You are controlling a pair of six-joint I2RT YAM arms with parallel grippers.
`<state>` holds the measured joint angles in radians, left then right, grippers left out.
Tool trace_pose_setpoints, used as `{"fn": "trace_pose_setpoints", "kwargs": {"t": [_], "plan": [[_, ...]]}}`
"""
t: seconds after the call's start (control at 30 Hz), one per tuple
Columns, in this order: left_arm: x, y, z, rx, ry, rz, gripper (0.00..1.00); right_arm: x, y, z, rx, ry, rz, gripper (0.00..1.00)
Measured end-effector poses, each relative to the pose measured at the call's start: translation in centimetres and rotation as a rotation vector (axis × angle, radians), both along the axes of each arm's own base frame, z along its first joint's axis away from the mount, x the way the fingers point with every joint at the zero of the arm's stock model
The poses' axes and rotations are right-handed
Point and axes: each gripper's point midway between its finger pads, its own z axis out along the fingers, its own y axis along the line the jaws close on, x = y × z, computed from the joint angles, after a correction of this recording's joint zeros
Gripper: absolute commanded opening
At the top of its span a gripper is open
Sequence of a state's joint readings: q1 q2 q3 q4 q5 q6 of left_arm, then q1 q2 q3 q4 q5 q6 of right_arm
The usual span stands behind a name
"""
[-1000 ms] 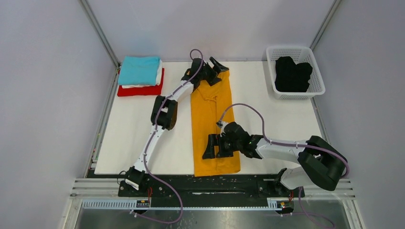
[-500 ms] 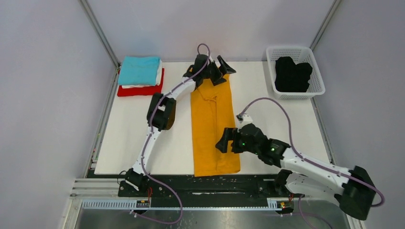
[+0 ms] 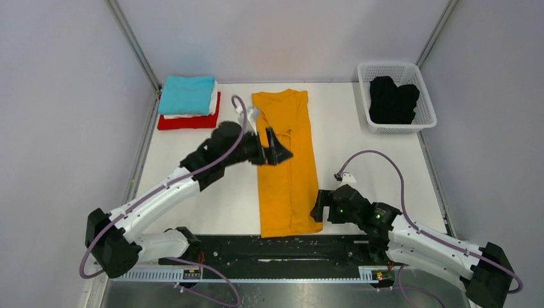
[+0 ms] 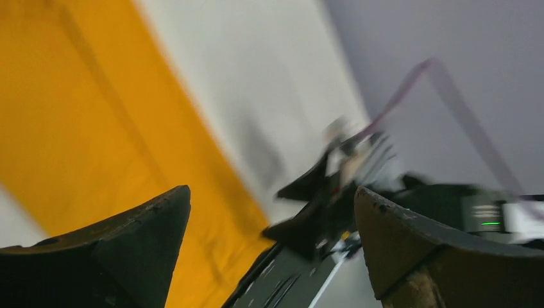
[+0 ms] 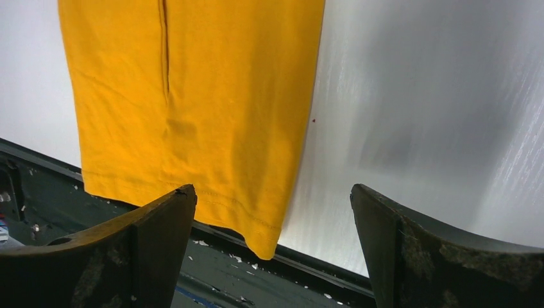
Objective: Fold and stack the t-shirts
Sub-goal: Rotate the tshirt 90 degrees, then grab the bottom of the folded rectangular tshirt with both arms
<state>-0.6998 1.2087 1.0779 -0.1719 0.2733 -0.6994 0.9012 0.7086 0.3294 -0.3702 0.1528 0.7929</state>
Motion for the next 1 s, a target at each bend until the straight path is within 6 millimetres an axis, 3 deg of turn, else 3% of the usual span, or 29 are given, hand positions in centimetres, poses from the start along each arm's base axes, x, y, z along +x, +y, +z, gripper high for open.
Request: {"fn": "trace_pose_setpoints", "kwargs": {"t": [0.1, 0.17, 0.23, 0.27, 0.4, 0.57, 0.73, 0.9, 1.0], "plan": [[-3.6, 1.4, -9.0, 0.170, 0.159, 0.014, 0.96, -0.4, -0.1, -0.4, -0.013, 0.022, 0.014, 0.99], [-7.3, 2.9, -15.3, 0.320, 0.287, -0.005, 0.93, -0.6, -0.1, -0.6, -0.021, 0.032, 0.024, 0.99], [-11.5, 5.0, -19.6, 0.453, 0.389, -0.030, 0.92, -0.8, 0.1, -0.7, -0.019, 0.045, 0.037, 0.96], [-13.0, 5.8, -20.8, 0.487, 0.418, -0.038, 0.91, -0.9, 0.1, -0.8, -0.018, 0.048, 0.042, 0.95], [-17.0, 7.9, -22.3, 0.507, 0.483, -0.044, 0.84, -1.5, 0.5, -0.7, -0.002, 0.070, 0.066, 0.87], [-19.8, 7.2, -23.8, 0.476, 0.532, -0.080, 0.78, -2.3, 0.5, -1.3, 0.005, 0.105, 0.086, 0.70], [-20.0, 6.9, -26.2, 0.497, 0.592, -0.044, 0.63, -3.1, 0.6, -1.9, 0.009, 0.145, 0.102, 0.58], [-19.7, 5.8, -27.1, 0.483, 0.618, -0.030, 0.45, -3.8, 0.7, -2.3, 0.025, 0.177, 0.115, 0.46], [-19.8, 5.6, -27.6, 0.487, 0.634, -0.027, 0.35, -4.0, 0.9, -2.5, 0.039, 0.190, 0.116, 0.31]]}}
